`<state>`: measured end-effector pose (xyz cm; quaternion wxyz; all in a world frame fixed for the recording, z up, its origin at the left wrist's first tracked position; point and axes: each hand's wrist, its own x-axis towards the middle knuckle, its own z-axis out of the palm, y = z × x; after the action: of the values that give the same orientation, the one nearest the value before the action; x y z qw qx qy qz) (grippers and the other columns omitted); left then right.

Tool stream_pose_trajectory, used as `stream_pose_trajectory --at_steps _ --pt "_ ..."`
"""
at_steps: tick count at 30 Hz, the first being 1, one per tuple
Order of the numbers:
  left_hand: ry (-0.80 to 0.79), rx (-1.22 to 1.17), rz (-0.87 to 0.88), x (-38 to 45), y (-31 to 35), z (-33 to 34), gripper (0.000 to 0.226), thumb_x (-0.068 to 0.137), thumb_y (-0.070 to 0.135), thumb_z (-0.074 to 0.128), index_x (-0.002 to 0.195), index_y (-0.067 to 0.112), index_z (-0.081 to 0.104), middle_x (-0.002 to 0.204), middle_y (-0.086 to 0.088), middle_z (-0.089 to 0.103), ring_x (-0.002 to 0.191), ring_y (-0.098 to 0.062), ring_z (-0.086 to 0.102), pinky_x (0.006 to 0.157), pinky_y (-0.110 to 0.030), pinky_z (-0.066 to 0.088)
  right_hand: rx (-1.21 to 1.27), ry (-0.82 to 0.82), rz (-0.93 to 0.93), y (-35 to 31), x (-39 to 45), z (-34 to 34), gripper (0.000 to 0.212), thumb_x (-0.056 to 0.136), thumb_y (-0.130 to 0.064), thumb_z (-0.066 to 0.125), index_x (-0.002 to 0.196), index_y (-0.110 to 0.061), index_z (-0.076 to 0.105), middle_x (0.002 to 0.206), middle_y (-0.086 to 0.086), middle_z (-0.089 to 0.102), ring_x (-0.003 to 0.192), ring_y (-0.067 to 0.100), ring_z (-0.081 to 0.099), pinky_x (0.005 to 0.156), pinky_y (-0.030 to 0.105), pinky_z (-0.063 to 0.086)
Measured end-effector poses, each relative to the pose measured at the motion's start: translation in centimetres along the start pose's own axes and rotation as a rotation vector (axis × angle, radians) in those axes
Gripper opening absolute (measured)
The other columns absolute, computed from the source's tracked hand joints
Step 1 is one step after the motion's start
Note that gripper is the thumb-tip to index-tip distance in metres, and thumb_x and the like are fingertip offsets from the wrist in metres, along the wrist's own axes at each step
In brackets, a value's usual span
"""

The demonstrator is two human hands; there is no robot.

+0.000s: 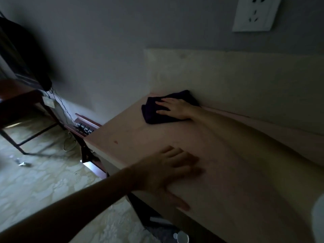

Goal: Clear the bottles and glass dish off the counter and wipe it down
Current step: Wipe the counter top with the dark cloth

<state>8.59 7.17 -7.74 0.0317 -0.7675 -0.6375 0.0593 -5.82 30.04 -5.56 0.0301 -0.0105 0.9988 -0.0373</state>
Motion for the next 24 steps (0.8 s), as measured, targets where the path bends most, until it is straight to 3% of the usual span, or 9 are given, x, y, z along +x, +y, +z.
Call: stream_pose_trajectory --at_steps 2,5,9,15,19,24 --pt "0.123 0.029 -0.109 -2.0 -2.3 -2.1 0.092 0.075 0.082 0.05 0.148 0.028 0.04 0.149 -0.002 0.043 0.128 -0.023 0.045 0.105 -0.037 0.035 0.009 0.01 0.044 1.6 -4.4 -0.1 0.07 0.091 -0.07 0.021 0.153 -0.039 0.012 0.163 -0.006 0.01 0.15 0.013 0.008 0.119 0.041 0.008" --pt "0.09 0.086 -0.081 -1.6 -1.2 -1.5 0.089 0.078 0.082 0.045 0.149 0.028 0.038 0.15 -0.002 0.042 0.13 -0.023 0.045 0.105 -0.04 0.036 0.032 0.018 0.151 4.9 -12.7 0.0 0.068 0.092 -0.07 0.022 0.152 -0.041 0.013 0.163 -0.009 0.01 0.15 0.012 0.008 0.118 0.044 0.009" --pt "0.184 0.04 -0.074 -1.9 -2.1 -1.6 0.085 0.082 0.079 0.046 0.147 0.024 0.043 0.147 -0.005 0.046 0.126 -0.027 0.049 0.102 -0.038 0.037 0.073 0.02 0.343 9.6 -25.3 0.3 0.067 0.089 -0.073 0.022 0.151 -0.046 0.015 0.162 -0.013 0.01 0.149 0.012 0.01 0.117 0.051 0.01" --pt "0.19 0.072 -0.055 -1.9 -2.2 -0.9 0.082 0.083 0.078 0.045 0.148 0.028 0.04 0.146 -0.002 0.045 0.128 -0.024 0.049 0.103 -0.038 0.04 0.116 0.047 0.656 14.0 -41.9 1.0 0.073 0.083 -0.079 0.018 0.149 -0.049 0.015 0.162 -0.014 0.012 0.149 0.013 0.012 0.117 0.046 0.011" --pt "0.203 0.055 -0.054 -2.1 -2.2 -0.9 0.08 0.083 0.078 0.045 0.147 0.03 0.041 0.145 -0.001 0.046 0.127 -0.023 0.049 0.101 -0.037 0.042 0.098 0.082 0.855 14.5 -49.5 1.7 0.085 0.072 -0.091 0.007 0.148 -0.053 0.011 0.162 -0.012 0.012 0.149 0.013 0.012 0.12 0.042 0.011" --pt "0.233 0.017 -0.044 -2.3 -2.3 -0.9 0.077 0.084 0.079 0.042 0.146 0.033 0.042 0.145 0.003 0.044 0.128 -0.019 0.049 0.1 -0.033 0.041 0.09 0.086 0.917 12.3 -52.6 3.2 0.107 0.055 -0.098 -0.009 0.149 -0.05 0.004 0.162 -0.013 0.008 0.15 0.011 0.006 0.122 0.04 0.01"
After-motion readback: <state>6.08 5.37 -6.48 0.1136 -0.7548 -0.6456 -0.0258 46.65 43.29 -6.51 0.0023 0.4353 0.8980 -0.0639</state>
